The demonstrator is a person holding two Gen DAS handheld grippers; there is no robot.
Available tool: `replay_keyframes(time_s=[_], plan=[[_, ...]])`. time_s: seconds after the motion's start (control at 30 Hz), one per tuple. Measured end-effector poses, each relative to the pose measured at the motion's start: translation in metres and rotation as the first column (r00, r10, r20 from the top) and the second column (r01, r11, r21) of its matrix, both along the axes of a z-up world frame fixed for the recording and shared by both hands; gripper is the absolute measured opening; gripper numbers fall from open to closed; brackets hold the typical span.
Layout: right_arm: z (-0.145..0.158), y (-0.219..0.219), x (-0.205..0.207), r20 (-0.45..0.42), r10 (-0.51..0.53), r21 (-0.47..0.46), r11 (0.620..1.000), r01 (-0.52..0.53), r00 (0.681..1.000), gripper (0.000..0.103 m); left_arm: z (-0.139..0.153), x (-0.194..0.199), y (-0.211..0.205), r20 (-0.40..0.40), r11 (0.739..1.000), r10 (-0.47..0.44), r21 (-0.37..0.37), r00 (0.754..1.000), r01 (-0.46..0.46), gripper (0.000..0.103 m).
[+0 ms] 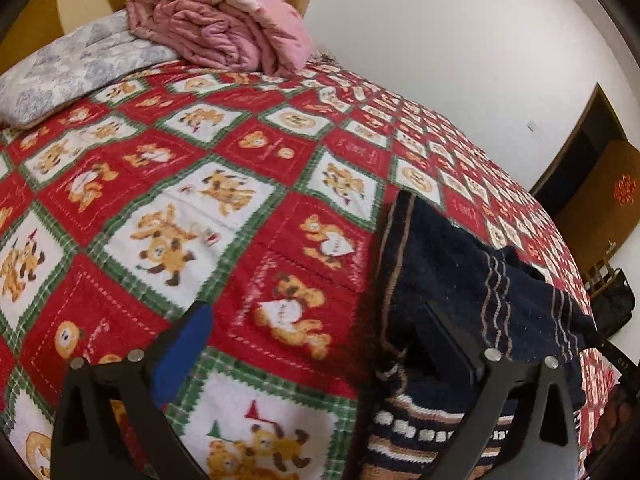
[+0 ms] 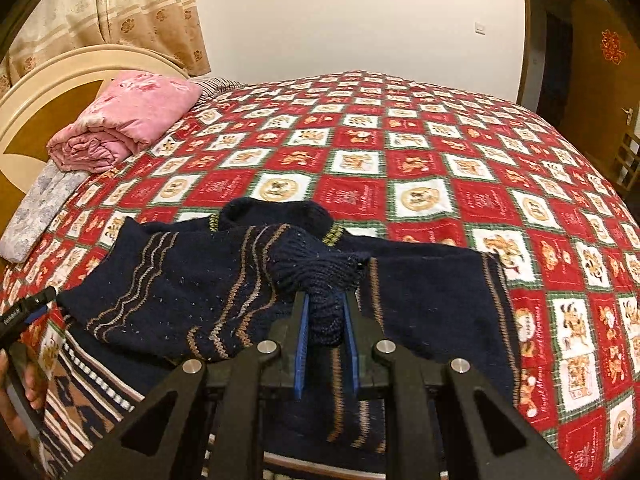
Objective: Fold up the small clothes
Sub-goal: 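Grasp the folded sleeve cuff with the right tool, straighten it, release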
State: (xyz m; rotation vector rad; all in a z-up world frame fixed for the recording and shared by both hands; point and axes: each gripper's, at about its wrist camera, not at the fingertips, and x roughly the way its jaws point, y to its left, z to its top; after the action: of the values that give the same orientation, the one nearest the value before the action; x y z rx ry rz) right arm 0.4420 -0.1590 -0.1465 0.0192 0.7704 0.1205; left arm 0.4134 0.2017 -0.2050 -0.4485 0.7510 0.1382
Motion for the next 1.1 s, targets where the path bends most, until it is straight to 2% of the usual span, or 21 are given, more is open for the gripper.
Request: replay_keyframes(time_s=[0.3,0.4,0.47,0.53,0.67,0.73,0.9,1.03,1.1], plan=[[-0.011,-0.034,-0.001,-0.02,-0.055,0.008,0.998,0.056,0.998,0.016,0.008,0.005,-0.008,0.005,0.999,-0.004,0.049,1.0,0.004,0.103],[-0.027,-0.039,0.005,-0.078,-0.053,0.001,0.999,0.053,0.996,0.016,0.001,0.013,-0.019,-0.06,0.994,-0.044,0.101,0.997,0.05,0.103],[-0.038,-0.038,0.009,-0.1,-0.057,-0.018,0.998,0.056,0.993,0.016,-0.007,0.018,-0.032,-0.114,0.984,-0.078,0.151,0.99,0.095,0.103],[-0.055,-0.038,0.016,-0.16,-0.059,-0.039,0.998,0.054,0.985,0.018,-0.014,0.022,-0.043,-0.176,0.965,-0.083,0.23,0.981,0.123,0.103],[-0.061,-0.053,0.013,-0.164,-0.084,0.025,0.996,0.089,0.983,0.024,-0.015,0.019,-0.052,-0.188,0.941,-0.103,0.3,0.977,0.157,0.103],[-0.06,-0.053,0.012,-0.173,-0.08,0.013,0.996,0.084,0.982,0.024,-0.015,0.015,-0.054,-0.18,0.931,-0.113,0.323,0.977,0.167,0.103],[-0.055,-0.052,-0.003,-0.18,-0.079,-0.014,0.997,0.078,0.98,0.029,-0.015,0.007,-0.05,-0.165,0.942,-0.116,0.296,0.98,0.161,0.103],[-0.055,-0.047,-0.011,-0.179,-0.059,-0.061,0.997,0.049,0.982,0.031,-0.015,0.002,-0.055,-0.167,0.934,-0.123,0.315,0.978,0.171,0.103],[-0.052,-0.046,-0.015,-0.17,-0.056,-0.056,0.997,0.047,0.984,0.035,-0.016,0.0,-0.057,-0.173,0.929,-0.128,0.323,0.976,0.18,0.103]])
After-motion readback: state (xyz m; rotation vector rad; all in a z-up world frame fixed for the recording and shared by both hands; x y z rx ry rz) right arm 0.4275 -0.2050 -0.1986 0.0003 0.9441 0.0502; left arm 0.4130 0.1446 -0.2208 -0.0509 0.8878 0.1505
